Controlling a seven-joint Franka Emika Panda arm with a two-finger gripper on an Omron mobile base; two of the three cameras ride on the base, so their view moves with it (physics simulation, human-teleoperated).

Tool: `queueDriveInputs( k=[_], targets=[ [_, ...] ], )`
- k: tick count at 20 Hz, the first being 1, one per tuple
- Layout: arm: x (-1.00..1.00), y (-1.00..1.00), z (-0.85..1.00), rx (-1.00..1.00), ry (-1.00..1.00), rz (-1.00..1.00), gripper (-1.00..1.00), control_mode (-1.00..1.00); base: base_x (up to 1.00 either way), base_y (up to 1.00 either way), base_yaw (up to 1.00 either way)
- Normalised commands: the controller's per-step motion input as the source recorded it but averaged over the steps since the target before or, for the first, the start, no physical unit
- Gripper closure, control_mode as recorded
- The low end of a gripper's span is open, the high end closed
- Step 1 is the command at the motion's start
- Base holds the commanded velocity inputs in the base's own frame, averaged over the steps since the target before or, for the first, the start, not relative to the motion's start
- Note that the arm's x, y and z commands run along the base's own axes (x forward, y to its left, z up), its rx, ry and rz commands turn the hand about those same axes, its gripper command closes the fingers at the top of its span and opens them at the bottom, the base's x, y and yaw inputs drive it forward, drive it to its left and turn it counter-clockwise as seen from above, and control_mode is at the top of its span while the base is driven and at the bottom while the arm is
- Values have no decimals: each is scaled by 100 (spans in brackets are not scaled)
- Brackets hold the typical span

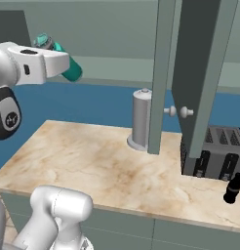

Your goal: Sort all alcoholic drinks to one cabinet, and non-alcoholic drinks to the other.

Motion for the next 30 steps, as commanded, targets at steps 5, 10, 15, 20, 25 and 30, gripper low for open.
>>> queueDriveInputs(
  k=[5, 10, 15, 20, 25, 30],
  targets=[
    [20, 2, 0, 0, -1, 0, 100, -100, 0, 0, 0],
    [31, 1, 0, 0, 0, -1, 100, -100, 0, 0, 0],
    [36, 2, 0, 0, 0, -1, 100, -100, 0, 0, 0],
    [38, 0, -2, 0, 0, -1, 100, -100, 0, 0, 0],
    [44, 0, 0, 0, 1, -1, 100, -100, 0, 0, 0],
    [46, 0, 0, 0, 3, 0, 100, -100, 0, 0, 0]
  ],
)
